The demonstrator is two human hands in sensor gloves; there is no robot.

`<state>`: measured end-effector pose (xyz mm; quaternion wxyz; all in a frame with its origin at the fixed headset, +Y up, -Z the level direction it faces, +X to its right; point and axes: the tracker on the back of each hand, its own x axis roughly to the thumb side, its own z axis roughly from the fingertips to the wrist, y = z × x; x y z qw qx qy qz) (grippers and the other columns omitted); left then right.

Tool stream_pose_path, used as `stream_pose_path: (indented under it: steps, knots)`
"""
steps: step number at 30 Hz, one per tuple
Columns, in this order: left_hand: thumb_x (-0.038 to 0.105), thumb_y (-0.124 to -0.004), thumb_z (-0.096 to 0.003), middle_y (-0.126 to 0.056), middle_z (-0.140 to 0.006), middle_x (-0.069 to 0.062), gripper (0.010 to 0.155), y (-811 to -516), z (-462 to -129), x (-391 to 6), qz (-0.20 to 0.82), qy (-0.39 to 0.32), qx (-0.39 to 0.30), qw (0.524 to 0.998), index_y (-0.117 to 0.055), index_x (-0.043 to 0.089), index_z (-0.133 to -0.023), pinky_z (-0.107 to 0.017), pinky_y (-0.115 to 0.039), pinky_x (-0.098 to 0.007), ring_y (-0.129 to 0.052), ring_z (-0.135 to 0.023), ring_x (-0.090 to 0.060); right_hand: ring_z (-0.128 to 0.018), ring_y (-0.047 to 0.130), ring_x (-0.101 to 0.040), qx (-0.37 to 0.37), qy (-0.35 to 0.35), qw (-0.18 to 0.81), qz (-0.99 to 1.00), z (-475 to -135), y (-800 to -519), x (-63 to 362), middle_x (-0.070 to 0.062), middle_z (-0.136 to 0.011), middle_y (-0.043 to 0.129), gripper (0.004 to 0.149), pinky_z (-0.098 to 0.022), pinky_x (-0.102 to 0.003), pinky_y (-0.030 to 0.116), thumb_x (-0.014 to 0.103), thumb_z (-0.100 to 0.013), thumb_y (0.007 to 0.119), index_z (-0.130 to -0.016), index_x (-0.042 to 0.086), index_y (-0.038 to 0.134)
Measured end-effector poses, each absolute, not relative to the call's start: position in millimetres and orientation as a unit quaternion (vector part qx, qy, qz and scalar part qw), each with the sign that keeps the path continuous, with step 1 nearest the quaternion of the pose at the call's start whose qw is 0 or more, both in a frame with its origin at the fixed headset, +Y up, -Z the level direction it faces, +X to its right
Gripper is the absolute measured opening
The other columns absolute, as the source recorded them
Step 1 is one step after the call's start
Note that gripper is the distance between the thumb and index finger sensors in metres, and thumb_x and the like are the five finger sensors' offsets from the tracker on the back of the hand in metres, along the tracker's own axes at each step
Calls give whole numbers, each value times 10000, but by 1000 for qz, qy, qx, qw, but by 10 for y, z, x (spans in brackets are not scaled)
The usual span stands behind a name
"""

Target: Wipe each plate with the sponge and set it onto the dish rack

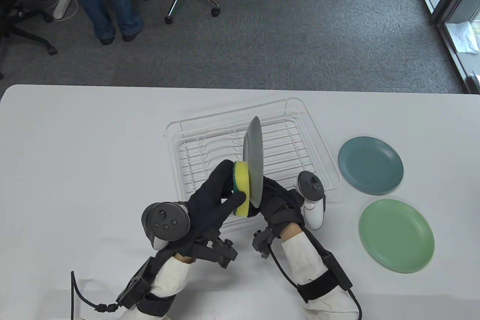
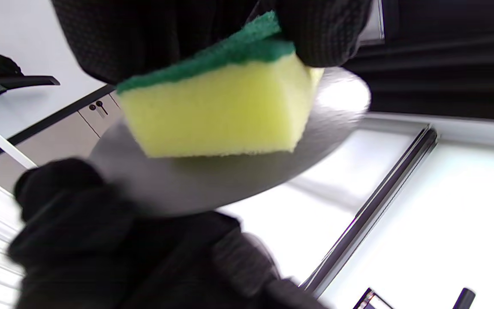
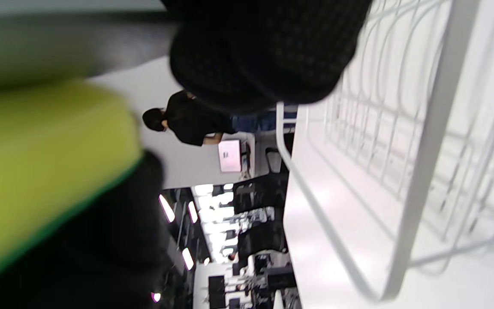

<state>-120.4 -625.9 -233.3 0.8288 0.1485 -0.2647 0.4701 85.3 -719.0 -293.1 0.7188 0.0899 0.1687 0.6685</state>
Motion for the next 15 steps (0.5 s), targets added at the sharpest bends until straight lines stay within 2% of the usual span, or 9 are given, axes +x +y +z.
stream_pose_path:
  steps: [3, 7, 15]
  knots:
    - [402, -776, -535, -832, -987, -267, 743, -6270, -2339, -1196, 411, -248, 166, 861, -571, -14, -1116, -544, -860, -461, -937, -782, -439, -425, 912, -105, 119, 170, 716, 667, -2915, -7140, 804, -176, -644, 835, 455, -304, -188, 862, 177, -644, 545, -954, -155, 582]
    - [399, -779, -534, -840, -974, -271, 742, -6276, -2379, -1263, 390, -222, 183, 875, -578, -26, -1109, -533, -864, -458, -945, -767, -437, -403, 915, -109, 140, 169, 705, 674, -2904, -7108, 755, -176, -626, 847, 449, -287, -192, 861, 176, -637, 562, -948, -146, 606]
    - [392, -764, -542, -832, -978, -283, 740, -6411, -2597, -1562, 424, -152, 171, 876, -565, -38, -1111, -532, -864, -457, -942, -769, -443, -386, 915, -119, 177, 190, 685, 681, -2874, -7102, 616, -184, -609, 854, 445, -271, -203, 858, 171, -630, 577, -938, -147, 623]
